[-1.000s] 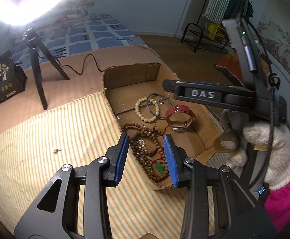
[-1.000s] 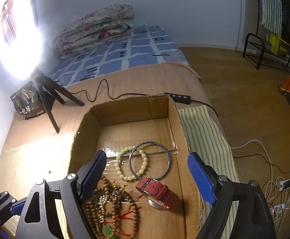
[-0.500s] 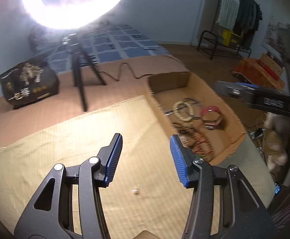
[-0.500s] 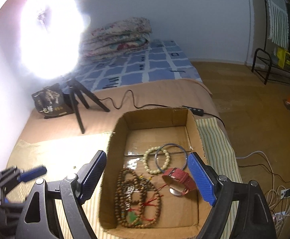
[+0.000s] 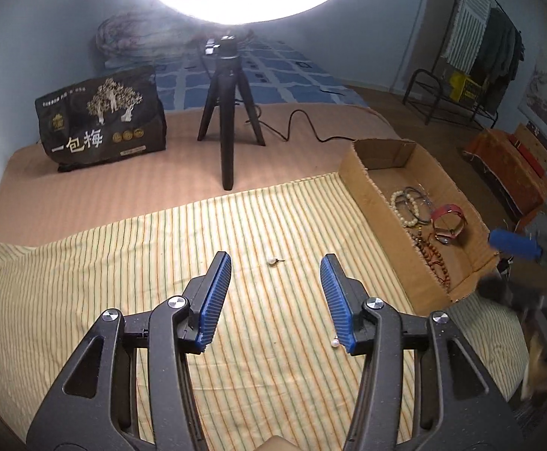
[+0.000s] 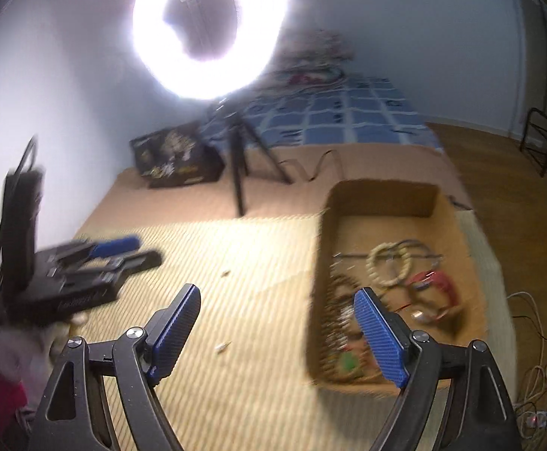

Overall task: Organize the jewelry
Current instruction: 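Withdraw both tools and move them over the pearl earring, then grasp the small pearl earring with the left tool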

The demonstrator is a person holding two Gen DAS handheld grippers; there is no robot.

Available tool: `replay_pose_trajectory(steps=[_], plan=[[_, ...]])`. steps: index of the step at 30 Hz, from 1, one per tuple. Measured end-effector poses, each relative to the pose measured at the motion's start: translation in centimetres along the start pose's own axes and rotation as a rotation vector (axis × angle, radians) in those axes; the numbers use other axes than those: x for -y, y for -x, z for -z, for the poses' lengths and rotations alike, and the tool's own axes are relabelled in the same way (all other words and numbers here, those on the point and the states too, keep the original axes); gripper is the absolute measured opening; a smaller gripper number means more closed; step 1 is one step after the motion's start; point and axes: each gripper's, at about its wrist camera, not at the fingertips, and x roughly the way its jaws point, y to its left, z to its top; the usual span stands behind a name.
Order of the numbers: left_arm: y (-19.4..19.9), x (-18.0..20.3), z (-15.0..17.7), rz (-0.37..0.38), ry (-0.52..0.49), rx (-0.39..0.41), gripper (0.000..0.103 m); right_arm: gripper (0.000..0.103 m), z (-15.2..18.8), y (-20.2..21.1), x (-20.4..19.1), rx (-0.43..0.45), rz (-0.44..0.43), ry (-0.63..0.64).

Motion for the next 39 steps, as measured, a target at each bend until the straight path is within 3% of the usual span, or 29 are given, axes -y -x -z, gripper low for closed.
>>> replay_pose_trajectory(steps=[8,17,27,35,39], plan=[[-2.9,-1.2,1.0,0.016,0.004,-0.055,0.05,0.076,3.9,-3.8,-2.9,-0.094,-0.022,0.021],[-6.6,-1.2,1.8,0.024,-0.032,-0.115,0.05,0.063,6.1,-7.8,-4.0,-0.165,-0.031,0.032],[-9.1,-1.0,1.7,0.023,-0.041,-0.132,0.05,0.055,6.5,-9.8,-4.2,-0.195,-0.032,0.059],[-11.0,-0.8,1.1,0.022,-0.034,-0.146,0.037,0.046,6.5,-10.7,-4.3,-0.209,-0.03,0.071],[-11.8,-0.6,0.9,0.019,-0.036,-0.153,0.036,0.042,6.3,-11.2,-4.4,-0.218,-0.036,0.074]])
